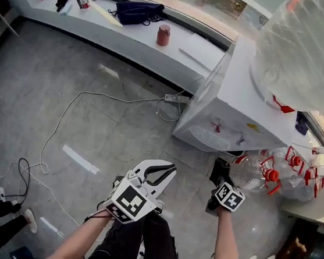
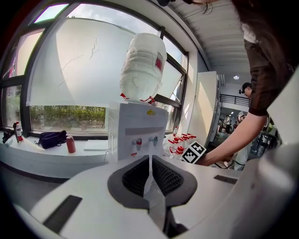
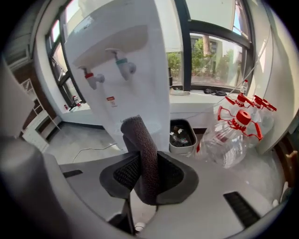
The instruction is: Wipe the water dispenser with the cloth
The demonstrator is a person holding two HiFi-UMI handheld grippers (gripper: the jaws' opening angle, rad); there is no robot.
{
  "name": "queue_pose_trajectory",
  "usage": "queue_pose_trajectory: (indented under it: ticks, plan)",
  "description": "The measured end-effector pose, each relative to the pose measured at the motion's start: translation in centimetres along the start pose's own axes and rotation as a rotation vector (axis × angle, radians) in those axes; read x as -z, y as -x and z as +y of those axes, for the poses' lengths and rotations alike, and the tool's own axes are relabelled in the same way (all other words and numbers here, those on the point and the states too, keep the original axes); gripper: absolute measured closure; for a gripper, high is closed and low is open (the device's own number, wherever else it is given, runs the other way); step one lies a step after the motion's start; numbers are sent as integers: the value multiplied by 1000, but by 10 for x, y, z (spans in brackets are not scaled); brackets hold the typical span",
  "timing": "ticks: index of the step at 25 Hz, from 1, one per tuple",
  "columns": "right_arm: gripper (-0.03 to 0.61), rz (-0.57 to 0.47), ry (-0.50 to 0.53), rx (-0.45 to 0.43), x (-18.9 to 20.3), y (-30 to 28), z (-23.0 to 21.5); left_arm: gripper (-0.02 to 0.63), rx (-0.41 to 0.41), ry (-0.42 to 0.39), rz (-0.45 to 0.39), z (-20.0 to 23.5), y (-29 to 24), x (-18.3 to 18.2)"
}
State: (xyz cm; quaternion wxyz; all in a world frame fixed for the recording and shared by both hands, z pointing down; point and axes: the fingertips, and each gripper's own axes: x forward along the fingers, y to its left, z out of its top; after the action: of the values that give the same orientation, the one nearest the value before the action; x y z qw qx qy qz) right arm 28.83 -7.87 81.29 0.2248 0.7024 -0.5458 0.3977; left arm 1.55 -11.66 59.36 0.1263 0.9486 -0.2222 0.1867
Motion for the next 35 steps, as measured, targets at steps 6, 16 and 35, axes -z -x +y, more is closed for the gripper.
queue_pose_trajectory:
  ticks: [6,16,35]
  plan:
    - [476,31,181,-130,34,-47,92,594,-24,14,1,13,-3,21]
    - [476,24,279,-217,45,-158,186,594,-88,24,18,59,-6,83]
    - [474,-8,38,123,8,-176,-18,594,-39,-20,34,64,-57,102]
